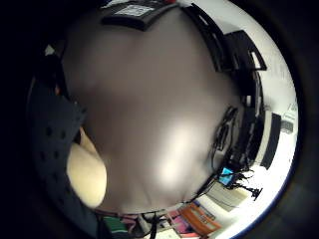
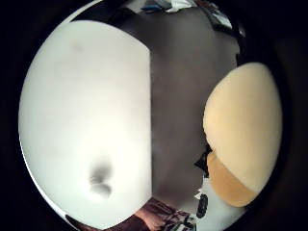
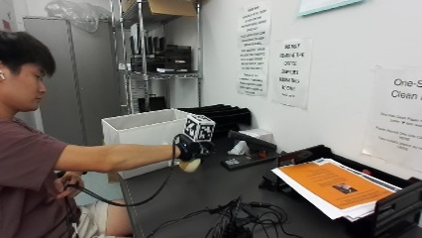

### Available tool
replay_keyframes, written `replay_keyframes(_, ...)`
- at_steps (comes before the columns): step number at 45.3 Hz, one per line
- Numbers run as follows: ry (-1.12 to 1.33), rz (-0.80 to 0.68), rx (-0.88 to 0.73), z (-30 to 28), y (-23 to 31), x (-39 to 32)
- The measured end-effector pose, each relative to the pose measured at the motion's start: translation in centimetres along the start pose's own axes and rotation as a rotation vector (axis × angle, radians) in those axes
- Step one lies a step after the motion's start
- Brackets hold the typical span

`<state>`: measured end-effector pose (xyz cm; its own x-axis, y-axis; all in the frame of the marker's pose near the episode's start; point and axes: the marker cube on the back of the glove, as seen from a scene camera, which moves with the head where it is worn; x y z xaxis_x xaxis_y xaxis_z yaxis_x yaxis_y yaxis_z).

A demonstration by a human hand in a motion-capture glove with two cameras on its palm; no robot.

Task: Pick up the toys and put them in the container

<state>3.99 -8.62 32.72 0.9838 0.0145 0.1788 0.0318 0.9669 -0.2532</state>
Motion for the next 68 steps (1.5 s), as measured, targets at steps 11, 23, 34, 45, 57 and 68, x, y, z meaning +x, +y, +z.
replay_keyframes(11, 0.093, 0.016, 0.074, -13.9, 3.0, -1.0)
replay_keyframes(23, 0.195, -0.029, 0.161, -24.5, 6.7, -6.8)
replay_keyframes(34, 0.208, -0.242, 0.165, -25.4, 8.0, -19.5)
replay_keyframes(45, 0.189, -0.488, 0.125, -22.6, 10.7, -31.3)
replay_keyframes(57, 0.186, -0.584, 0.006, -18.5, 13.4, -36.0)
replay_keyframes(68, 0.245, -0.55, -0.177, -15.3, 14.8, -32.0)
